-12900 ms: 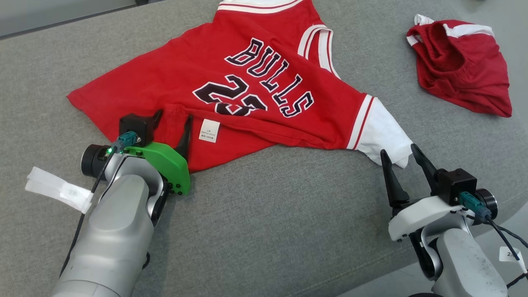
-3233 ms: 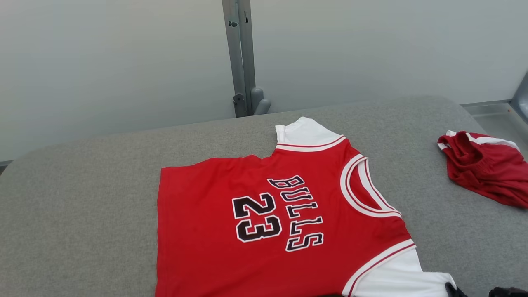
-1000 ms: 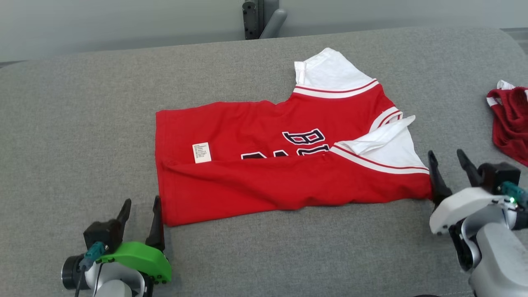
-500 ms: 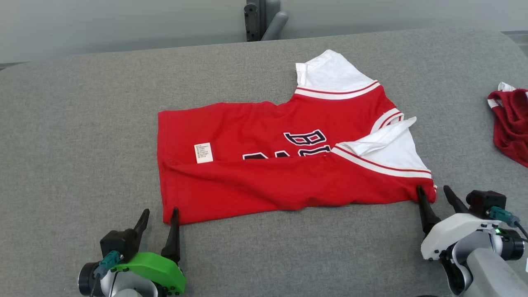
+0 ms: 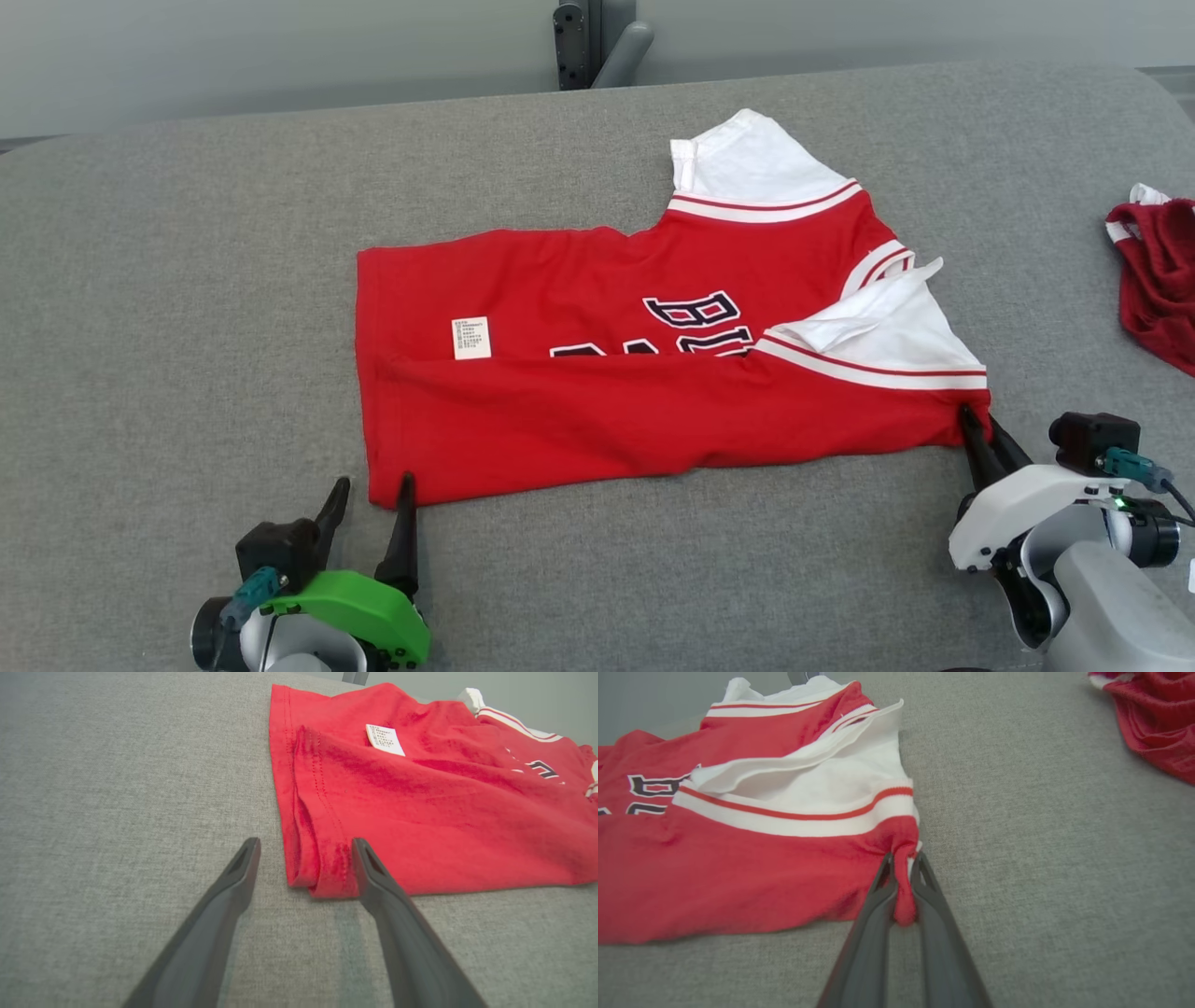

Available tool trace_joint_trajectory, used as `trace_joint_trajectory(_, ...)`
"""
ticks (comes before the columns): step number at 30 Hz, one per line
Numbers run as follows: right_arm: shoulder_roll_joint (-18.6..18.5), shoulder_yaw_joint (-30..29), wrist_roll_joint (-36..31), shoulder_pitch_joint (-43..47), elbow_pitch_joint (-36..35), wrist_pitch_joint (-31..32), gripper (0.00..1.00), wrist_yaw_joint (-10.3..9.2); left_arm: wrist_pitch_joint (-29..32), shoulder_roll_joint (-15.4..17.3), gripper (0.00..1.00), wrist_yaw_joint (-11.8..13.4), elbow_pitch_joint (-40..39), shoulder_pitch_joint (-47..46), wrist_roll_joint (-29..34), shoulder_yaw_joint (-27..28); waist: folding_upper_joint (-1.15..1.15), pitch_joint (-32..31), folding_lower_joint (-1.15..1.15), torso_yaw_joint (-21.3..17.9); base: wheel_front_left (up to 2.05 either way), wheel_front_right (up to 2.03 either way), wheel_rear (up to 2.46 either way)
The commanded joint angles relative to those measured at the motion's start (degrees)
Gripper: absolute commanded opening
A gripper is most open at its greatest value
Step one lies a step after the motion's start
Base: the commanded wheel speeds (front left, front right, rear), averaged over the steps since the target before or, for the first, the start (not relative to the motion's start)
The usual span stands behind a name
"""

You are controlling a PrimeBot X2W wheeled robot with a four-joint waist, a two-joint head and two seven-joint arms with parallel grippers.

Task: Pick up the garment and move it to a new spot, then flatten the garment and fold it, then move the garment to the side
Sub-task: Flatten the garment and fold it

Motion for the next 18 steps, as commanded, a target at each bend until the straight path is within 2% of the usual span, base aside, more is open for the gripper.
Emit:
trace_joint_trajectory(1,-0.4,0.2,0.2,-0.6,-0.8,-0.2,0.00,-0.11,0.1,0.1,1.00,-0.3,0.5,-1.3,-0.7,-0.5,0.00,0.3,0.00,-0.3,0.00,0.00,0.00)
trace_joint_trajectory(7,-0.2,0.6,0.0,-0.8,-2.3,-0.2,0.00,-0.11,0.1,0.1,1.00,-0.4,2.6,-2.4,-3.1,-1.7,0.00,1.0,0.00,-0.9,0.00,0.00,0.00)
trace_joint_trajectory(8,-0.3,0.5,0.0,-0.8,-2.4,-0.2,0.00,-0.11,0.1,0.1,0.29,-0.4,3.2,-2.6,-3.7,-2.4,0.00,1.1,0.00,-1.0,0.00,0.00,0.00)
trace_joint_trajectory(9,-0.3,0.5,0.0,-0.8,-2.6,-0.2,0.00,-0.11,0.1,0.1,0.00,-0.4,3.9,-2.9,-4.0,-3.1,0.00,1.1,0.00,-1.0,0.00,0.00,0.00)
trace_joint_trajectory(13,-0.2,0.4,0.0,-0.7,-2.7,-0.2,0.00,-0.11,0.1,0.1,0.00,-0.4,5.6,-3.3,-8.2,-5.6,0.00,0.6,0.00,-1.0,0.00,0.00,0.00)
trace_joint_trajectory(18,0.0,0.2,0.4,-0.2,-2.2,-0.2,0.00,-0.11,0.1,0.1,0.00,-0.4,5.4,-3.8,-10.1,-6.9,0.00,-0.5,0.00,-0.7,0.00,0.00,0.00)
